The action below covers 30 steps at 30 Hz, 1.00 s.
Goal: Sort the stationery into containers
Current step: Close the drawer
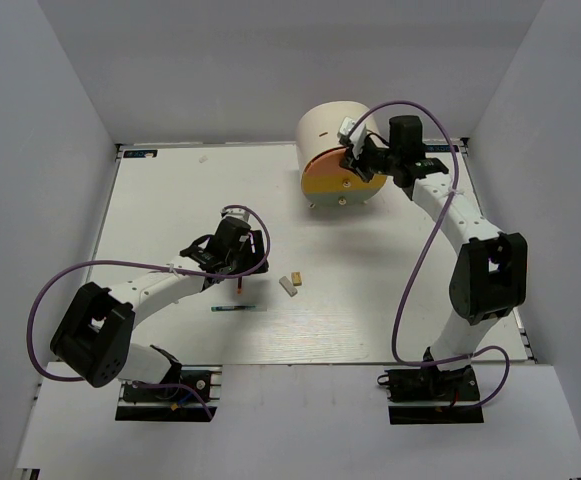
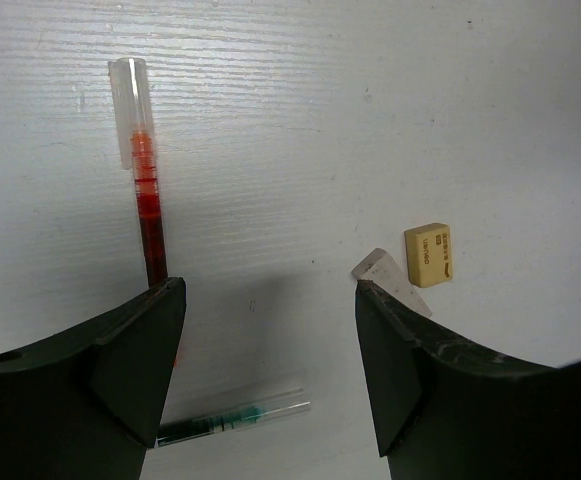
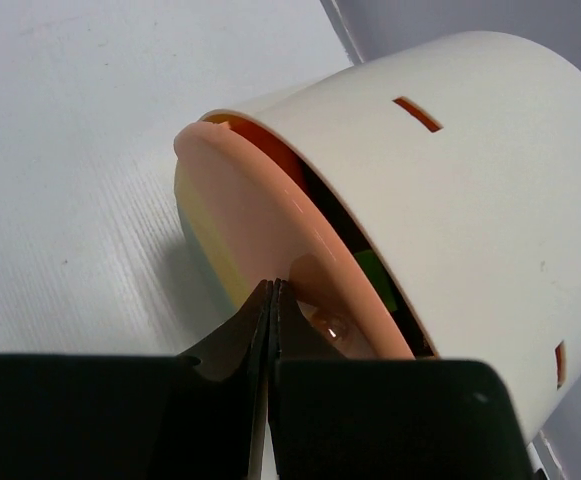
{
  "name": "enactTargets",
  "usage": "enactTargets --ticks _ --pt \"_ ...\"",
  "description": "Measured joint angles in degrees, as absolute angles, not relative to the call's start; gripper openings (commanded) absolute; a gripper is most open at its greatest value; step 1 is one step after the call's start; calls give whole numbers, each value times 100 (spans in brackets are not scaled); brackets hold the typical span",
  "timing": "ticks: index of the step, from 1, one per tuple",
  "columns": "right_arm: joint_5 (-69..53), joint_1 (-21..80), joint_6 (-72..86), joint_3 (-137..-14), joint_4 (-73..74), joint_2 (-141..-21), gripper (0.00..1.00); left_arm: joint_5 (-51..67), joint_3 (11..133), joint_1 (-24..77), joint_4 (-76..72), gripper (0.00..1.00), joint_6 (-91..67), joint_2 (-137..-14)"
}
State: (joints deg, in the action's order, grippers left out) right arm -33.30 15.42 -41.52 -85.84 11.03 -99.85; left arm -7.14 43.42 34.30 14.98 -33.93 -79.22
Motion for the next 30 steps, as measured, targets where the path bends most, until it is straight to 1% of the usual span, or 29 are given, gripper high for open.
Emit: enactTargets --ticks 2,11,17,19,21,22,23,24,25,28,30 --pt "-3251 1551 -4123 -8584 1055 -9988 0 -714 4342 3430 1498 79 -3391 -7922" --pt "-2998 1551 -3951 -8582 858 -9988 13 -714 4342 3430 1498 79 -3393 -7924" --pt "-2978 1562 -3896 -8576 845 -9988 13 -714 4342 3430 1503 79 -3393 -7922" --pt "-3037 1559 -3879 -8538 821 -9979 20 -716 4342 3430 1503 79 -3393 -7922" --pt "-3159 1557 -3789 -8283 648 -9874 29 -731 4342 3430 1503 79 -3393 -7922" --pt "-3194 1557 -3728 -8044 569 -9738 44 -742 4342 3430 1503 79 -3391 -7922" --pt "-3216 1555 -3599 -7747 502 -9574 53 -751 4342 3430 1503 79 -3393 -7922" --pt "-3210 1544 -3446 -7343 346 -9362 59 -757 4342 3430 1503 79 -3393 -7922" --pt "-3179 1538 -3251 -6969 202 -9166 62 -760 4342 3430 1503 79 -3393 -7922" --pt "-2932 1527 -2469 -6110 -60 -8777 52 -768 4342 3430 1503 79 -3393 -7922" --pt "-2744 1505 -1874 -5940 -102 -8781 49 -770 4342 3430 1503 79 -3393 -7922"
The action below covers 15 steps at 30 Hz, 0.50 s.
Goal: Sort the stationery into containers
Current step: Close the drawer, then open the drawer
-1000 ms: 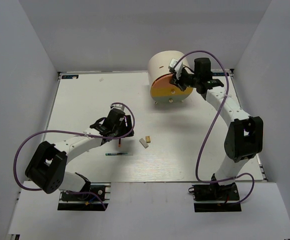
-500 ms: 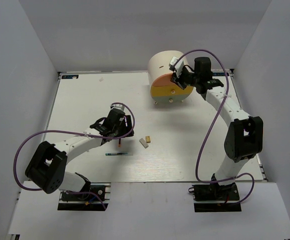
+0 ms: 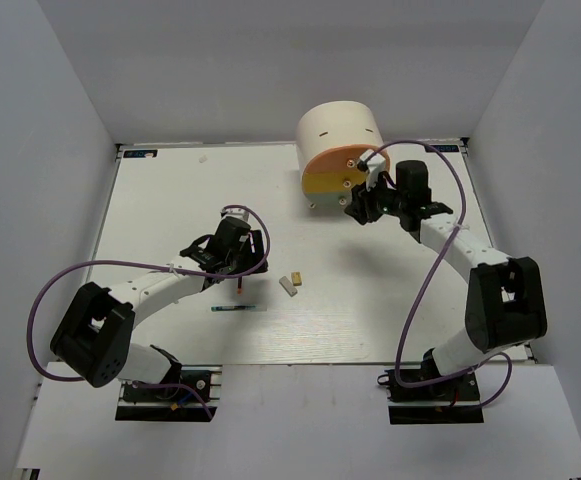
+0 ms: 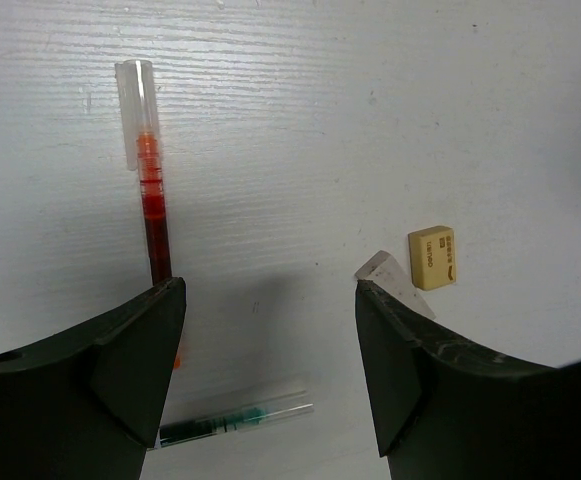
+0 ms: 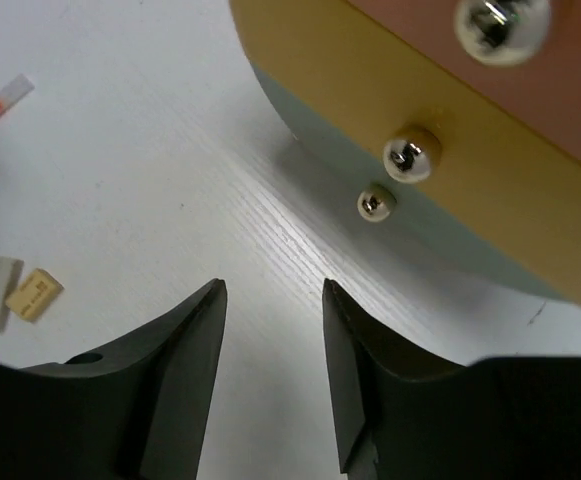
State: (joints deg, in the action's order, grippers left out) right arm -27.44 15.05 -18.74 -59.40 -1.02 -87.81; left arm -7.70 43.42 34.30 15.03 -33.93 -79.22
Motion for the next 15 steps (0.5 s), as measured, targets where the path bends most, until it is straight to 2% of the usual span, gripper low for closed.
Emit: enactTargets --ticks 1,3,6,10,15 --pt "-2679 1492 -1616 -5933 -108 -8816 49 -770 4342 3430 1503 79 -3393 -7922" --pt "-2526 1450 -1037 -5918 -209 -8860 57 -770 4340 3430 1503 79 -3391 -7922" --pt "-2309 1402 -189 -5878 -405 -8868 60 -770 4340 3430 1505 79 -3393 -7922" --pt "-2040 1334 958 -5833 -744 -8995 60 -773 4340 3430 1557 79 -3404 -7922" --pt "-1931 1308 2209 -5819 -1179 -9299 55 -801 4305 3430 1673 79 -3448 -7848"
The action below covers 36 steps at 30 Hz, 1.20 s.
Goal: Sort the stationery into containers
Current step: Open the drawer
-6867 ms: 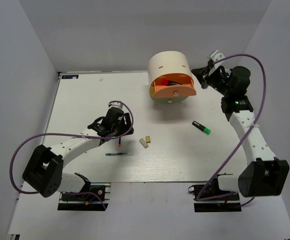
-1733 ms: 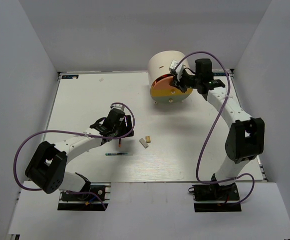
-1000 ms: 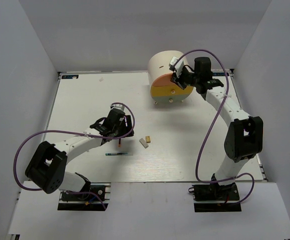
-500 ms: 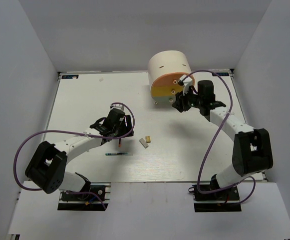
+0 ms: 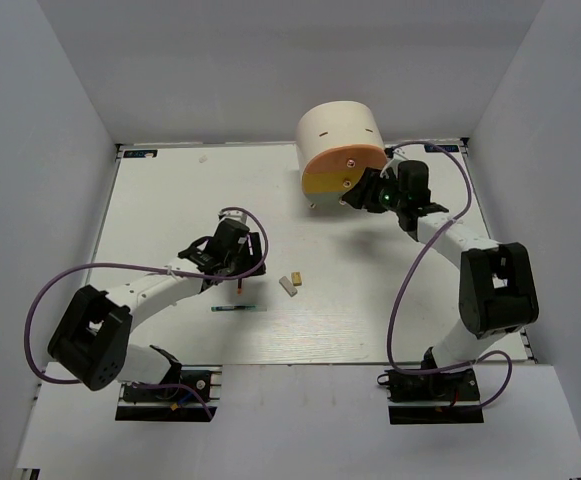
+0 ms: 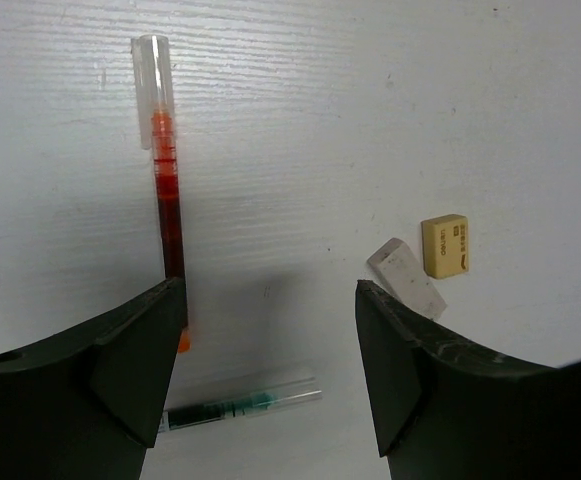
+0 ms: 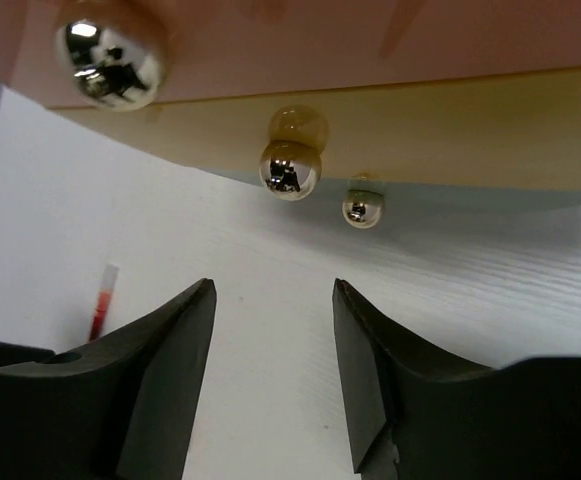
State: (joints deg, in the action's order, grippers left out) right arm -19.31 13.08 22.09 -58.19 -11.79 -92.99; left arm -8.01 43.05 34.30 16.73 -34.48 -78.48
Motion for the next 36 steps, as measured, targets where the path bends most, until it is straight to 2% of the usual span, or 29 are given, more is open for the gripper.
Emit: enactTargets --ticks 2,3,4,5,22,28,32,33,36 --pt "-1918 1308 2576 -5828 -1321 -9426 55 -819 4263 3430 1723 80 -3481 -7767" --pt "-1914 1308 2722 -5830 -1376 -9483 55 -827 4259 3430 1756 85 -3494 -7732" --pt "-1898 1308 2871 -5837 -1424 -9539 55 -840 4257 3430 1774 85 -3498 -7703" --pt "-1876 1308 3004 -5848 -1468 -9596 55 -856 4257 3430 1780 100 -3516 -7675" --pt "-1361 1308 4139 -6051 -2311 -9983 54 -996 4182 3430 1798 100 -3603 -7347" --pt "-1321 1310 4204 -6110 -2408 -10175 42 -1013 4180 3430 1798 100 -3601 -7347" --pt "-1367 1313 4257 -6110 -2486 -10184 30 -1015 4158 3430 1802 100 -3603 -7347" --pt "-1367 1315 4259 -6110 -2497 -10184 24 -1015 4154 3430 1800 100 -3603 -7347" --pt "-1376 1313 4268 -6108 -2510 -10184 19 -1015 4106 3430 1800 100 -3603 -7347"
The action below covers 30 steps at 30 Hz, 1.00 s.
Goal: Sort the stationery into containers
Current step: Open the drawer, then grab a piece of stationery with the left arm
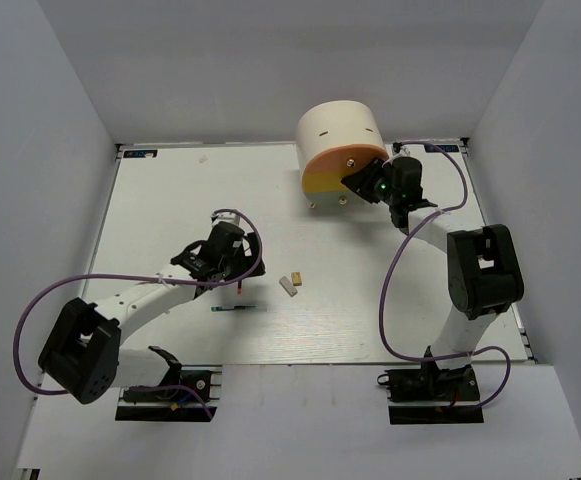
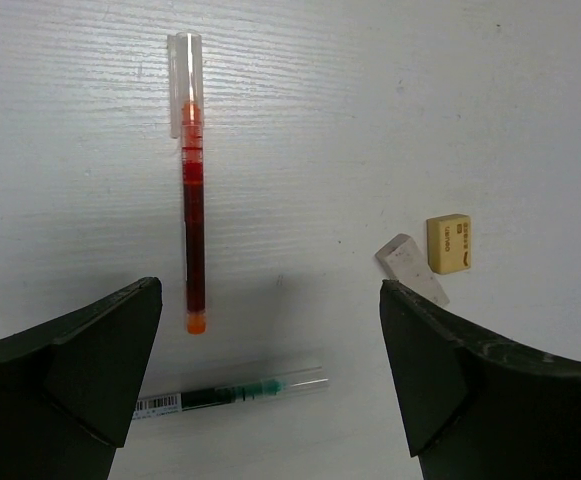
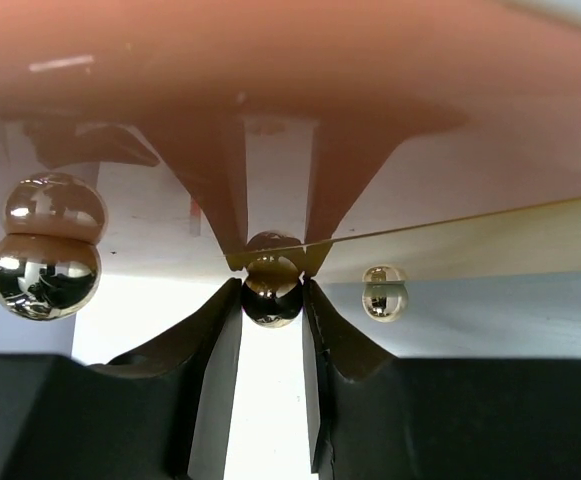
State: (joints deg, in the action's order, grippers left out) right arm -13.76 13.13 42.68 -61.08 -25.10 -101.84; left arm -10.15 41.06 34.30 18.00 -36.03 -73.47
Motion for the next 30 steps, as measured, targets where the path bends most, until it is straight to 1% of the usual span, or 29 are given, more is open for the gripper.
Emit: enactTargets --ticks 2,6,7,13,19,21,22,24,26,30 --pt "-1393 1313 4268 -6095 -2528 -10184 16 -1033 4082 3430 1804 100 -3603 -7354" --pt "-1463 1308 4274 -5830 -2783 -10086 16 -1059 4084 3430 1798 100 -3603 -7422" --pt "-1494 1297 4278 -5728 -2836 -10007 14 -1066 4088 3430 1793 100 -3603 -7472" --pt "-1608 1282 4305 -4965 -2978 -9391 14 -1229 4174 3430 1940 100 -3603 -7937" --pt "-1669 1280 4311 -4519 -2976 -8962 16 -1457 4414 3430 2058 95 -3599 -8318" --pt "-1675 1280 4311 -4510 -2969 -8945 23 -1529 4501 3430 2067 93 -3594 -8460" --pt "-1684 1280 4313 -4510 -2967 -8945 31 -1568 4545 3430 2062 93 -3594 -8538" --pt "-1691 1280 4318 -4510 -2965 -8945 48 -1625 4609 3430 2062 88 -3581 -8674" --pt "-1734 1278 4342 -4510 -2952 -8945 57 -1682 4648 3430 2062 82 -3540 -8781" --pt "-1837 1282 4335 -4510 -2912 -8945 60 -1758 4788 3430 2075 75 -3492 -9015"
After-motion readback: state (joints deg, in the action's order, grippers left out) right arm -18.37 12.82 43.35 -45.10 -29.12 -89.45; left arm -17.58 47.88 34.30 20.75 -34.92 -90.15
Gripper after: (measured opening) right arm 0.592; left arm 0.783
